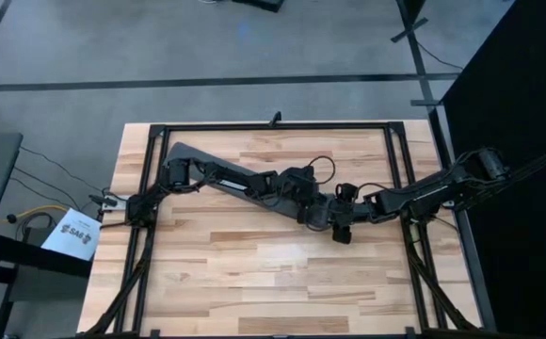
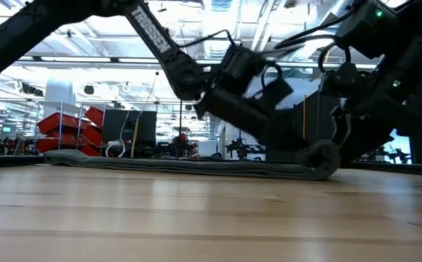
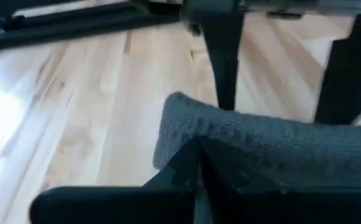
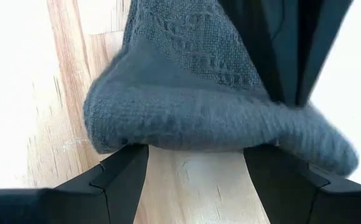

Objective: Roll towel
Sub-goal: Roll the gray towel

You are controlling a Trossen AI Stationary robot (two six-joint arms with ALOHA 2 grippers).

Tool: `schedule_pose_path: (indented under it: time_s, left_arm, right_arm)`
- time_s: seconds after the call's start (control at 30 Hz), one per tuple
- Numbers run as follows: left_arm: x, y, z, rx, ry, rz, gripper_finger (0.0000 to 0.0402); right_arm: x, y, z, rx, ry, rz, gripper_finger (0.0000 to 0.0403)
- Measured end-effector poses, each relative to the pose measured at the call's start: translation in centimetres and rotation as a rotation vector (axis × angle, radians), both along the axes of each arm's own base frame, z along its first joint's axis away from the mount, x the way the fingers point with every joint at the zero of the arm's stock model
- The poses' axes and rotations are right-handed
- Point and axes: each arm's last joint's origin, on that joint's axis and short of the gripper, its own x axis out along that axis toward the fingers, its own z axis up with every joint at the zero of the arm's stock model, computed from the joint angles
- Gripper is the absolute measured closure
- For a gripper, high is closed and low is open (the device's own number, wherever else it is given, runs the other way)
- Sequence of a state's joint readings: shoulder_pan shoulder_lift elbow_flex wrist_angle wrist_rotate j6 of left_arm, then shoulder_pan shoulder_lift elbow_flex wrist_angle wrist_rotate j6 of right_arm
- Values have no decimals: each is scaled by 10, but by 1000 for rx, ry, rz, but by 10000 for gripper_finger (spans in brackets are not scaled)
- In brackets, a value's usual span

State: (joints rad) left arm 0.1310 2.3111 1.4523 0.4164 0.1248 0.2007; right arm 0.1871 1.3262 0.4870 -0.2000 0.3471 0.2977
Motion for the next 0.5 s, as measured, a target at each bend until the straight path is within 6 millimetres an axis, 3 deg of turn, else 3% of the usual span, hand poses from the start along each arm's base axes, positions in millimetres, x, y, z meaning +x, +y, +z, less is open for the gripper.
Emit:
schedule_pose_path:
  time_s: [0.1, 0.5]
  left_arm:
    - [2, 0, -24, -27, 34, 9, 396]
    - [3, 0, -28, -47, 48, 18, 396]
  right_arm:
    - [1, 0, 1, 1, -6, 0, 148]
    - [6, -6, 5, -12, -25, 2, 148]
